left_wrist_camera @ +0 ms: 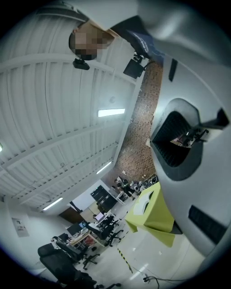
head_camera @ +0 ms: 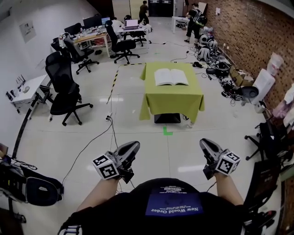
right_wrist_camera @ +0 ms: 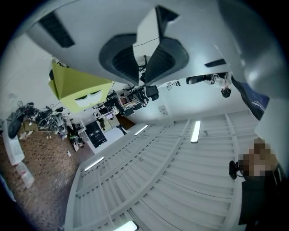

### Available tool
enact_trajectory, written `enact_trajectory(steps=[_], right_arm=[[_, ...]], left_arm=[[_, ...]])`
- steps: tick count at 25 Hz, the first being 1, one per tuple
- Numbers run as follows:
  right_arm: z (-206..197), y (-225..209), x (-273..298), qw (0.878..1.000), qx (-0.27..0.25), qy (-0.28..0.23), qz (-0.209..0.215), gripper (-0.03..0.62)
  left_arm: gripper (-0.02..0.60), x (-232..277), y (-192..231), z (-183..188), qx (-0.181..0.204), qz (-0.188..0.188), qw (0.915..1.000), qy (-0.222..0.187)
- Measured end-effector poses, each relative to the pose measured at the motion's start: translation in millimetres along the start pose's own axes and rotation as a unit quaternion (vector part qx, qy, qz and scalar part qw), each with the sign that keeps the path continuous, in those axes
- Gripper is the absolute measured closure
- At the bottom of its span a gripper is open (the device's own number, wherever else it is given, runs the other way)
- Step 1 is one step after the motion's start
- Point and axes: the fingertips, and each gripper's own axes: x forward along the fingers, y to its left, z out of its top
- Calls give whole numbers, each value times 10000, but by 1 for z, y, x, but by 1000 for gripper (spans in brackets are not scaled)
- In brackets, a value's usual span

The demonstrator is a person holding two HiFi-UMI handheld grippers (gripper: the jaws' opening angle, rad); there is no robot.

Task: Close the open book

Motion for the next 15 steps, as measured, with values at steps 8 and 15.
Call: enact_trajectory(steps=[8, 15], right_arm=[[22, -70, 57, 9998, 129, 120, 84, 572], [70, -162, 121, 9968, 98, 429, 671, 572]], left_arm=[[581, 52, 59, 14, -64, 207, 9998, -6], [580, 143, 100, 34, 15, 606, 9974, -391]])
